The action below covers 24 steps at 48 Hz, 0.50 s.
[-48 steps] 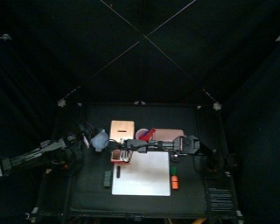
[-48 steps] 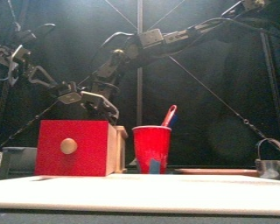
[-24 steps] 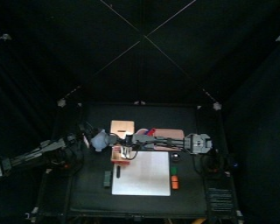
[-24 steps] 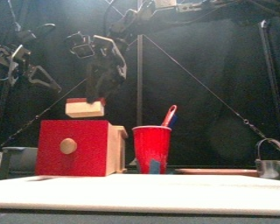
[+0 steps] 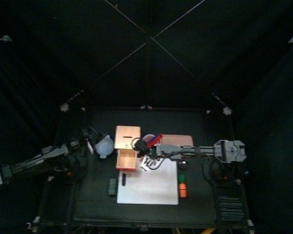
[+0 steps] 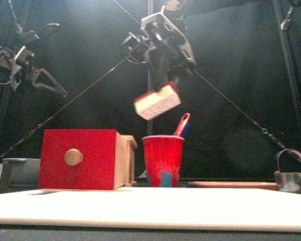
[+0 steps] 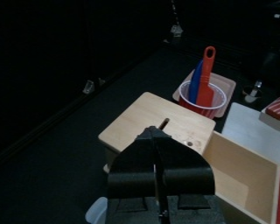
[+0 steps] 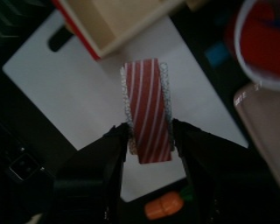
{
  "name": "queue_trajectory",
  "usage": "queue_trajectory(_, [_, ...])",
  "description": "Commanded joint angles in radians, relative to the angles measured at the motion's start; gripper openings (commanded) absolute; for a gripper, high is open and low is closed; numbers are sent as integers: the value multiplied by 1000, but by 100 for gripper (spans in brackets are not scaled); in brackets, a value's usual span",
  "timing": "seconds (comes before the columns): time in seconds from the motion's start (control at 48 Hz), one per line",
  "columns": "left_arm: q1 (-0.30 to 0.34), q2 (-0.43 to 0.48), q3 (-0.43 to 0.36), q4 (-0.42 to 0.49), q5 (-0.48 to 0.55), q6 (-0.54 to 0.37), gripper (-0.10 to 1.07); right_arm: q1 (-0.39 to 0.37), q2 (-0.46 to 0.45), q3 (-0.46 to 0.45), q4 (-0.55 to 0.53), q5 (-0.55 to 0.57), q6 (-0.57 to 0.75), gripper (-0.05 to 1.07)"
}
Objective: Grab salmon sushi from open drawer and put onto cutting board
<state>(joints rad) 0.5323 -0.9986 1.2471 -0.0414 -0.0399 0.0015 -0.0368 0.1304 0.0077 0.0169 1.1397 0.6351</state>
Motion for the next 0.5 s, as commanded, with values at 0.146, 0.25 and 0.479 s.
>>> queue_trajectory(0.146, [3,5,-35,0,-8,3,2,89,-123,275,-66,-230,479,65])
queue_trajectory(0.25, [3,3,-35,2,-9,3,2,127,-118,337,-124,-362,703,65])
queue_trajectory(0.479, [3,3,-35,-2,-25,0,2,232,-52,377,-267,-419,1173,66])
